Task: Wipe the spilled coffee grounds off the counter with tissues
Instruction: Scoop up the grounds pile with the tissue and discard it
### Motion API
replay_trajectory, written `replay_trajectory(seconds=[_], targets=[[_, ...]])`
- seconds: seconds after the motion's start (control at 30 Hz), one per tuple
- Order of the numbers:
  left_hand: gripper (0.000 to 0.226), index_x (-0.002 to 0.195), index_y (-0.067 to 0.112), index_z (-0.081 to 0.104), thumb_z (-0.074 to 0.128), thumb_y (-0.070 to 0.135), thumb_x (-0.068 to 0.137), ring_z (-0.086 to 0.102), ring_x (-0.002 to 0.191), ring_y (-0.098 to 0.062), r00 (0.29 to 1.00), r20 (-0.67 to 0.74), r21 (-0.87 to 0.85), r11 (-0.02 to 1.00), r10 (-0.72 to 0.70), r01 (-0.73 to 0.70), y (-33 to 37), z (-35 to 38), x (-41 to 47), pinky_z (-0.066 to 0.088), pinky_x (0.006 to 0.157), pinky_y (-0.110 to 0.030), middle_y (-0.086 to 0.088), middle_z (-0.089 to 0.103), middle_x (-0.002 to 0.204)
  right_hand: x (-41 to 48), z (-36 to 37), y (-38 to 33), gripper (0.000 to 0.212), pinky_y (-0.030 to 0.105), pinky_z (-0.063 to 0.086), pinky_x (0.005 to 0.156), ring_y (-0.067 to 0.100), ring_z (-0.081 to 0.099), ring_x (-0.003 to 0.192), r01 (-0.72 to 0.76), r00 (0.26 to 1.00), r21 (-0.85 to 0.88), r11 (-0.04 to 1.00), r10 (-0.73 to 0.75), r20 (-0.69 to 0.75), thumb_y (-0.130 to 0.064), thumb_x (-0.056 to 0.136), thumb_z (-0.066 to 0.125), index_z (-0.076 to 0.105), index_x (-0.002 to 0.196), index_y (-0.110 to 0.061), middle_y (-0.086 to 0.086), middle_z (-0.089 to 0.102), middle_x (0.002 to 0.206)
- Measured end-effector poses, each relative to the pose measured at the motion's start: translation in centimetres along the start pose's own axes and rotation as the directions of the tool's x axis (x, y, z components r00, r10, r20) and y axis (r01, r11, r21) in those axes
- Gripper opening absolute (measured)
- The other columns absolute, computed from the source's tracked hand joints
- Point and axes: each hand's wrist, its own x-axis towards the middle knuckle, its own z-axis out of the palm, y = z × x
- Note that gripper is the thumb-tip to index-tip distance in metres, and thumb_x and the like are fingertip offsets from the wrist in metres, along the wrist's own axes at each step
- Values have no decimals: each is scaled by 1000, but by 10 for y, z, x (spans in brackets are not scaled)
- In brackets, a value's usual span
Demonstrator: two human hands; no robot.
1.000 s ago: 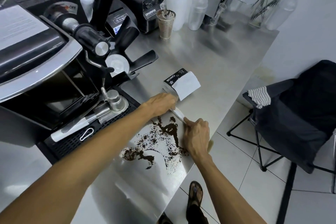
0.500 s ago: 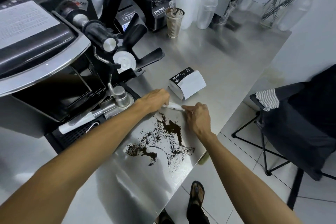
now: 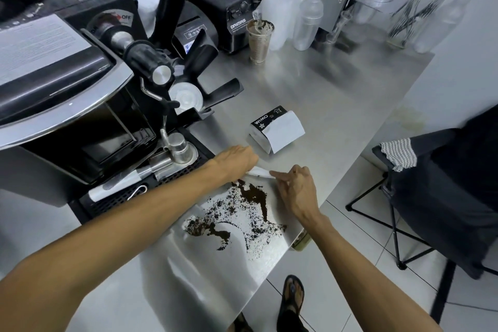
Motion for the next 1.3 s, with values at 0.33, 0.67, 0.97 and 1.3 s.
replay_trajectory(seconds=[0.33, 0.67, 0.97, 1.3], targets=[[30, 69, 18, 36, 40, -4, 89, 29, 60, -21, 993, -54, -148, 984, -107, 98, 7, 27, -20, 30, 57, -35, -4, 33, 69, -15, -2, -7, 19, 30, 27, 56, 19, 39, 67, 104, 991, -45, 994, -99, 88, -22, 87, 71, 76, 105, -18, 0, 47, 68], [14, 106, 6, 65, 58, 12, 96, 57, 68, -17, 976, -189, -173, 982, -112, 79, 6, 39, 17, 42, 59, -19, -5, 62, 85, -1, -8, 19, 25, 32, 28, 56, 23, 39, 68, -26, 1000, -271, 962, 30, 9, -9, 91, 64, 71, 114, -14, 7, 49, 72], [26, 114, 13, 69, 67, 7, 89, 66, 82, -21, 967, -160, -118, 968, 200, -220, 10, 44, 11, 57, 79, -33, -3, 69, 98, -88, 4, -15, 31, 37, 36, 57, 23, 40, 64, -188, 982, -308, 933, 170, -85, -13, 85, 50, 71, 108, -9, 8, 45, 67], [35, 109, 17, 73, 66, -7, 85, 66, 92, -23, 932, -167, -45, 942, 320, -332, 14, 50, 4, 54, 76, -34, -1, 71, 102, -125, 25, -68, 34, 39, 40, 60, 25, 39, 66, -359, 929, -188, 914, 330, -168, -11, 78, 45, 72, 97, -5, 8, 44, 65]])
